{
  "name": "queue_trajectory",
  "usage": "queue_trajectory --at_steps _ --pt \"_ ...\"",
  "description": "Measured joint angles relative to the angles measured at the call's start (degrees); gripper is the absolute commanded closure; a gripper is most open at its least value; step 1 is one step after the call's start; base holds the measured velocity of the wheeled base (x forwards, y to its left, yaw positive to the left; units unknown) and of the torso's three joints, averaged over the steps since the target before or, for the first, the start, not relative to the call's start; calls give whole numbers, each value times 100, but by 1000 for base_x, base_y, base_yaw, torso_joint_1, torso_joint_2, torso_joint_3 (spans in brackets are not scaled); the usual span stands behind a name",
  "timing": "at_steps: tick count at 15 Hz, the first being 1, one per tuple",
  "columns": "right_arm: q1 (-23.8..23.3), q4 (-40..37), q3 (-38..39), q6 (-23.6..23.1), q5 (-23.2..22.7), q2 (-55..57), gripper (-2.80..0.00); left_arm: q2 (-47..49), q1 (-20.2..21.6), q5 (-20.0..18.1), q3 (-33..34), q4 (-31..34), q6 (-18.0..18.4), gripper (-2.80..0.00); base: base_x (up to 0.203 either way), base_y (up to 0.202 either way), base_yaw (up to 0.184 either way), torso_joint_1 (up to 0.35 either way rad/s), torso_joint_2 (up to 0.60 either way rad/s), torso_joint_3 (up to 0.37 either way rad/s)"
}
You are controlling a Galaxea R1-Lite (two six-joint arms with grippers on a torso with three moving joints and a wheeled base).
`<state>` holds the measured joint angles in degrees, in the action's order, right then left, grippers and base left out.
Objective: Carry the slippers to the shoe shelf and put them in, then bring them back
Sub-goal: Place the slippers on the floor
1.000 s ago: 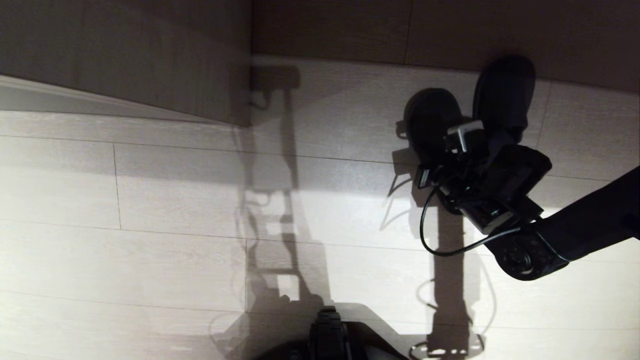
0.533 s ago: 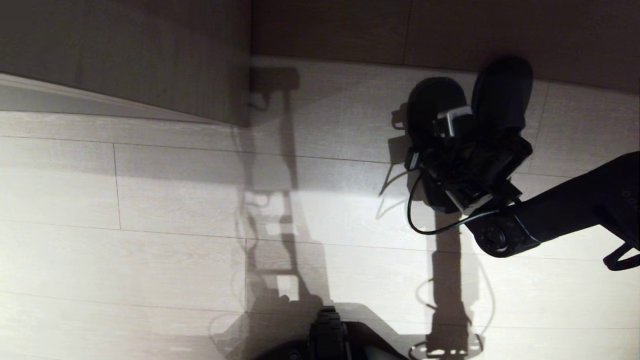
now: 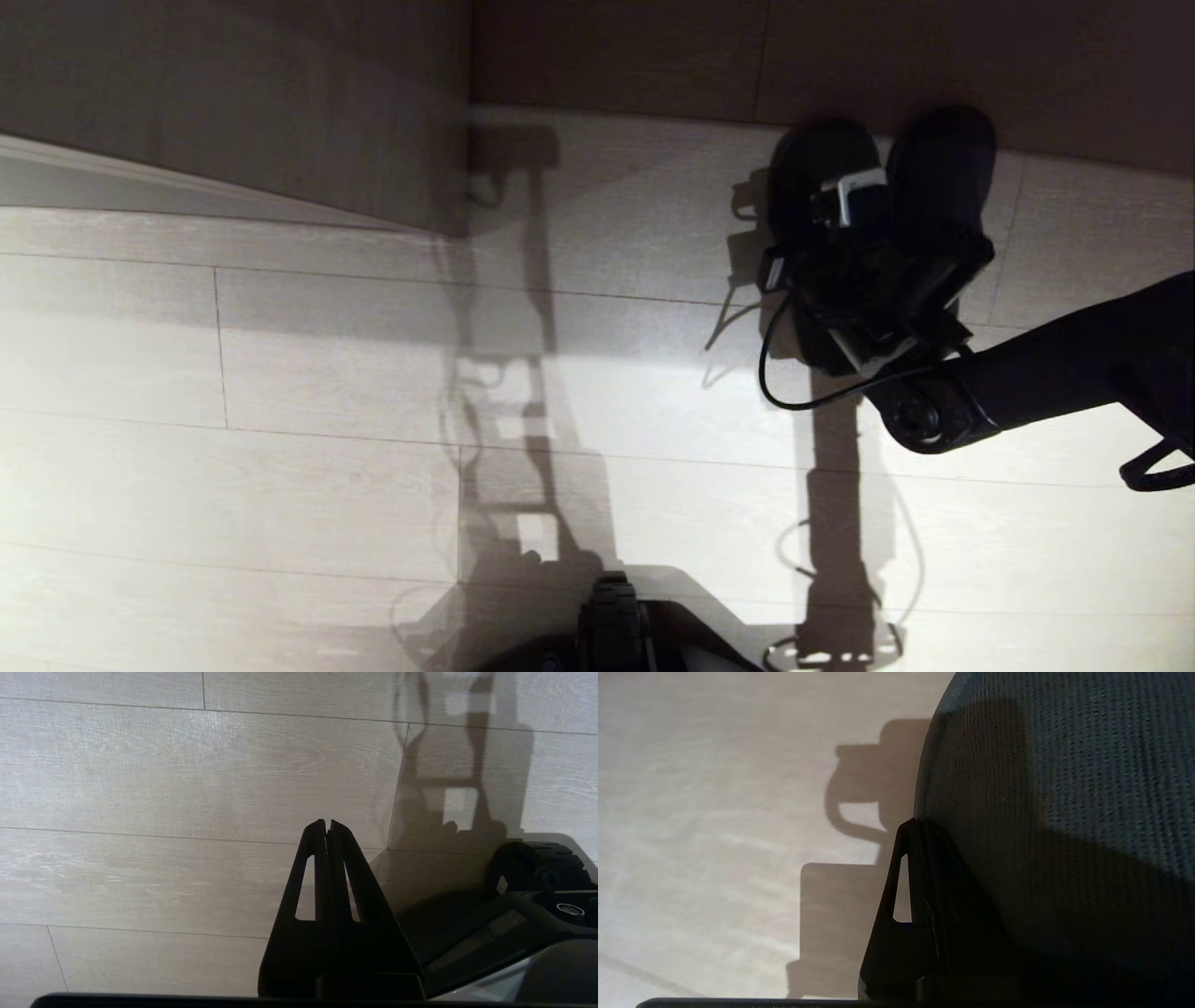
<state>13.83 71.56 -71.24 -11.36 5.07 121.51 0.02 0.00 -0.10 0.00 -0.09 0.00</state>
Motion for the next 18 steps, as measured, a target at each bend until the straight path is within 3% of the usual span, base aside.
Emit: queue_trajectory --at_steps 6,13,18 --pt "-97 46 134 63 -18 -231 0 0 0 1 0 2 -1 0 0 0 0 0 0 0" --pt "3 60 121 552 149 -429 0 0 0 2 0 2 -5 0 0 0 0 0 0 0" --pt "6 32 636 560 115 -922 0 0 0 0 0 2 0 0 0 0 0 0 0 0"
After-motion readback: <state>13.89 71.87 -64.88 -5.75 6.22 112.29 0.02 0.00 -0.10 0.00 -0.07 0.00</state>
